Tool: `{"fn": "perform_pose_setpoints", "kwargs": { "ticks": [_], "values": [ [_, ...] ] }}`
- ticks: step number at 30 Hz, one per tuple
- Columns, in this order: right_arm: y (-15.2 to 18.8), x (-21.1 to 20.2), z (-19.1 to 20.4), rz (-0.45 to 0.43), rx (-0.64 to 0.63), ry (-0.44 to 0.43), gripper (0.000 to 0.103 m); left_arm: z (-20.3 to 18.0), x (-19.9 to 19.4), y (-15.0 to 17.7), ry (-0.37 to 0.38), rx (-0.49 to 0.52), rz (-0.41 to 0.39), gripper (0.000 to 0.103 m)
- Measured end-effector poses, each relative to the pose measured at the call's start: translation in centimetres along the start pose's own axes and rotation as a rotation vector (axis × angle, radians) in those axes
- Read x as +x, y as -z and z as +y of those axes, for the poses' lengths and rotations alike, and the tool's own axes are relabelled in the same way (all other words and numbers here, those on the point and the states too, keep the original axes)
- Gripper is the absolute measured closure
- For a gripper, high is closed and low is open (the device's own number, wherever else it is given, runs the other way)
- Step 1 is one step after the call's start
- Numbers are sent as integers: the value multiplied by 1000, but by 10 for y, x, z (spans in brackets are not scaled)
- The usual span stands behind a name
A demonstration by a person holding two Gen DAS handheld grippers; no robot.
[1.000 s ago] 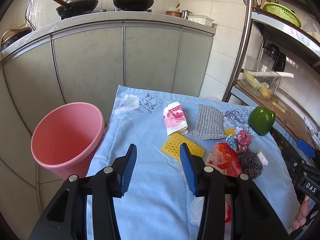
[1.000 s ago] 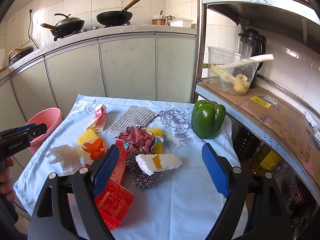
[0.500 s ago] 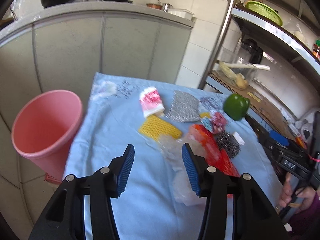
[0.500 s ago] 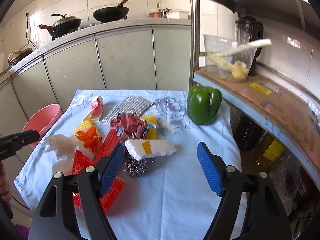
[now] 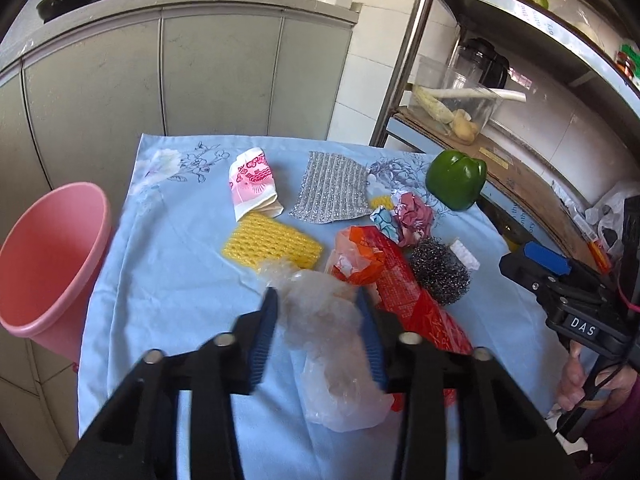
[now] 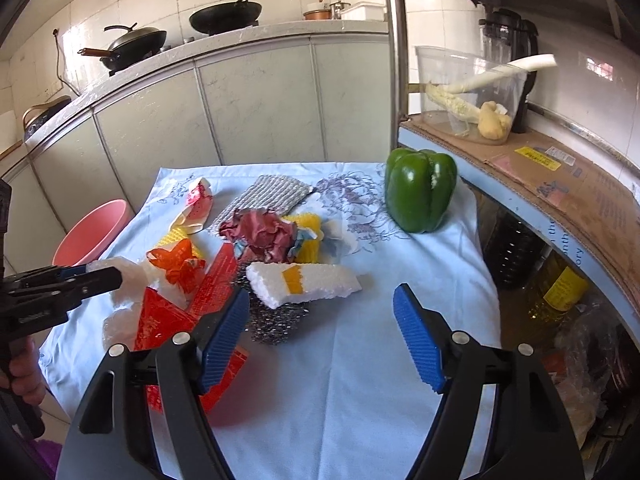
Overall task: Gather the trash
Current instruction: 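Grasp the clear plastic bag with the left tool while the right tool grasps the white foam block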
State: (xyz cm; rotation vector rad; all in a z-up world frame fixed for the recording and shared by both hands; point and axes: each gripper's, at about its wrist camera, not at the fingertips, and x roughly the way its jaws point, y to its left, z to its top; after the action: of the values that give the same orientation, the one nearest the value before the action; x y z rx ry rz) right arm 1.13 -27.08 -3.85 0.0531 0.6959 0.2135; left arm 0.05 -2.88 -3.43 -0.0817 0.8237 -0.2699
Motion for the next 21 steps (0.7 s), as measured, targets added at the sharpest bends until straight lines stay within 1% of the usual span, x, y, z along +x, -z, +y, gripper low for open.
{"fn": "perform_pose_setpoints", "kwargs": {
  "ticks": [5,6,9,13,14,15,16,17,18,21],
  "values": [
    [-3,5,13,10,-33,-27,28,8,-7,2,15,-12,-21,81],
    [-5,7,17,11,-42,-26,29,10,-9,1,20,-18,-27,82],
    [-8,15,23,27,-60,-18,39,13,-17,0,31,-23,-49,83],
    [-9,32,33,62,-95,3,44,17,-29,-1,46,-28,-77,83],
    [-9,35,34,71,-103,9,47,18,-32,-1,48,-30,-83,83],
    [-8,39,36,86,-110,19,54,19,-34,0,50,-32,-89,83],
    [-7,42,35,98,-111,22,59,20,-36,0,51,-35,-94,83],
    [-6,44,34,109,-104,23,68,21,-39,1,54,-38,-99,83],
    [-5,45,31,118,-91,24,73,23,-41,1,56,-41,-105,83],
    [-3,38,25,103,-68,22,81,26,-48,2,64,-46,-120,83]
  ]
}}
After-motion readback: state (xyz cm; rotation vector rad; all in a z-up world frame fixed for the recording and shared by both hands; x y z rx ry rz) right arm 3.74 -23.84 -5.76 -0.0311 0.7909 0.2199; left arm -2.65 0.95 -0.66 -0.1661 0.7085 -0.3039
